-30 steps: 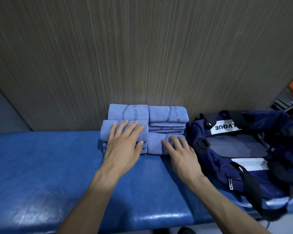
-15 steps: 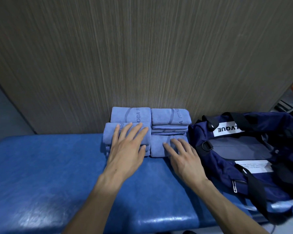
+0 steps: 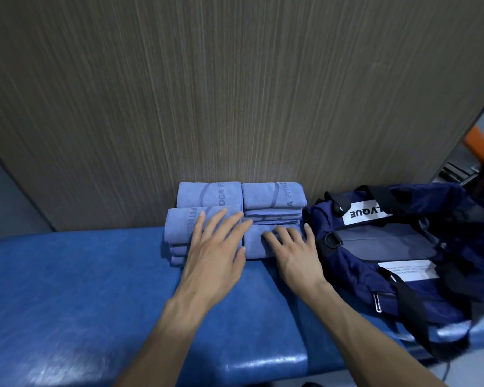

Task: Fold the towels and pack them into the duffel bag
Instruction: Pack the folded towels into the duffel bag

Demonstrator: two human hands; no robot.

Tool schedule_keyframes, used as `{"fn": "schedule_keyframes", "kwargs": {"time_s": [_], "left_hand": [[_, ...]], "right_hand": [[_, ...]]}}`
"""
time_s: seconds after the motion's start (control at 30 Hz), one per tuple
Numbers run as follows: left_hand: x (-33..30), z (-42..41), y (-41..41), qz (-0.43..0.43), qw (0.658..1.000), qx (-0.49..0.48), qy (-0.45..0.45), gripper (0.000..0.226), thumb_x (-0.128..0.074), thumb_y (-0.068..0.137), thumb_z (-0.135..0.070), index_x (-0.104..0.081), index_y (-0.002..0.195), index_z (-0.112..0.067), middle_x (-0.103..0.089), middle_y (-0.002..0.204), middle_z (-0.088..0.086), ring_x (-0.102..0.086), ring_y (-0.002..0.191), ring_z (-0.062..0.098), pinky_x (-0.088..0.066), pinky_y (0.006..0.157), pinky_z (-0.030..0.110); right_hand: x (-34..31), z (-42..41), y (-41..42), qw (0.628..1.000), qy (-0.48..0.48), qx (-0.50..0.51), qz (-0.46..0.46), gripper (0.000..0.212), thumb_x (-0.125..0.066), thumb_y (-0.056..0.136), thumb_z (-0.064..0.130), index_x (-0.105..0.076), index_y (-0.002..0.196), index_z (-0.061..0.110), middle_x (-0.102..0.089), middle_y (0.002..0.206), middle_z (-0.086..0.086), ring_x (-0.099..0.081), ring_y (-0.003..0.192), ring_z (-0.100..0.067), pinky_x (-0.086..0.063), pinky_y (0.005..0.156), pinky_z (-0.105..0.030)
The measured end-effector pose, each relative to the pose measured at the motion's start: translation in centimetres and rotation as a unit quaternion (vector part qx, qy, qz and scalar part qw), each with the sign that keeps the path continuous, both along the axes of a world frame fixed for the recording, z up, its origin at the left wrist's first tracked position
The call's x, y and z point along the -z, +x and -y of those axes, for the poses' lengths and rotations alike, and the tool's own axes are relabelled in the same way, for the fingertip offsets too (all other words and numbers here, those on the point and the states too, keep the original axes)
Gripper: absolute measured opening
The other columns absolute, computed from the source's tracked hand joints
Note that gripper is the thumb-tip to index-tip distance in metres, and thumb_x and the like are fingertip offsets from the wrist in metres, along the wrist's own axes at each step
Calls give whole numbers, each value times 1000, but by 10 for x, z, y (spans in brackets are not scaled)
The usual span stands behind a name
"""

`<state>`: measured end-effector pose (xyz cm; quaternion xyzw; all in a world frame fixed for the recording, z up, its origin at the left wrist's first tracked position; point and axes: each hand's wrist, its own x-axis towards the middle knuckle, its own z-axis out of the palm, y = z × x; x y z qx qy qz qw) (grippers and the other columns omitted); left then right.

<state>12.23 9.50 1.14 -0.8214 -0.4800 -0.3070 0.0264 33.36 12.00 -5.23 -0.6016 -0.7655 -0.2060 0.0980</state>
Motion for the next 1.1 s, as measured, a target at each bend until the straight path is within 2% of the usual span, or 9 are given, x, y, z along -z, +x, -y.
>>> {"fn": "schedule_keyframes", "kwargs": {"time_s": [0.1, 0.2, 0.33, 0.43, 0.53, 0.63, 0.77, 0.93, 1.1], "left_hand": [[1, 7, 7, 22, 999, 33, 15, 44, -56, 92, -22, -60, 136, -22, -57, 142, -8, -42, 140, 21, -18, 122, 44], [1, 19, 16, 56, 995, 84, -4, 36, -58, 92, -16, -64, 128, -22, -62, 128, -12, -51, 127, 12, -36, 109, 29], [6, 34, 24, 69, 983, 91, -146, 23, -54, 92, -20, -66, 105, -33, -69, 98, -19, -60, 87, 2, -51, 80, 27], [19, 36, 26, 64, 951, 33, -301, 18, -52, 89, -26, -68, 96, -31, -71, 84, -18, -65, 78, 1, -56, 77, 30], [21, 42, 44, 288, 836, 24, -466, 15, -65, 91, -35, -68, 99, -23, -72, 82, -7, -71, 80, 13, -59, 78, 35], [5, 53, 72, 501, 701, 27, -506, 17, -67, 96, -29, -67, 108, -17, -76, 92, -1, -72, 88, 15, -59, 83, 34], [-12, 66, 104, 606, 623, 30, -493, 24, -66, 95, -27, -68, 116, -15, -77, 99, 6, -70, 84, 17, -57, 74, 35], [-29, 74, 138, 636, 615, -14, -466, 22, -70, 92, -26, -73, 107, -11, -78, 98, 11, -73, 83, 22, -55, 64, 32], [-52, 63, 170, 586, 657, 17, -473, 20, -71, 90, -22, -74, 103, -6, -77, 93, 16, -72, 77, 24, -54, 59, 29]], "right_hand": [[0, -6, -2, 999, 34, -9, 26, 54, -75, 64, 10, -57, 115, 17, -57, 95, -3, -57, 81, -30, -41, 99, -55], [-4, -10, 0, 997, 51, -32, 47, 48, -77, 63, 11, -55, 106, 17, -53, 86, -2, -53, 70, -28, -44, 85, -45], [-16, 4, 9, 997, 60, -39, 38, 51, -79, 56, 12, -50, 97, 17, -51, 77, -2, -50, 62, -28, -40, 63, -38], [-28, 29, 16, 998, 60, -24, 4, 56, -77, 46, 12, -48, 94, 16, -52, 75, -3, -50, 58, -29, -38, 54, -36], [-46, 54, 20, 997, 63, -9, -40, 51, -79, 45, 18, -54, 90, 15, -54, 75, -3, -53, 57, -29, -39, 51, -35], [-64, 76, 17, 994, 77, 1, -72, 47, -80, 48, 23, -58, 90, 16, -55, 77, -2, -55, 59, -27, -40, 51, -35], [-77, 104, 15, 992, 77, 11, -99, 43, -77, 58, 31, -56, 94, 19, -53, 84, 1, -53, 67, -24, -40, 54, -36], [-89, 129, 48, 985, 19, -32, -167, 44, -66, 72, 47, -56, 106, 21, -51, 94, 4, -53, 80, -22, -46, 65, -36], [-118, 134, 107, 904, 4, -56, -423, 27, -69, 88, 47, -61, 101, 25, -53, 99, 12, -55, 94, -9, -45, 83, -26]]}}
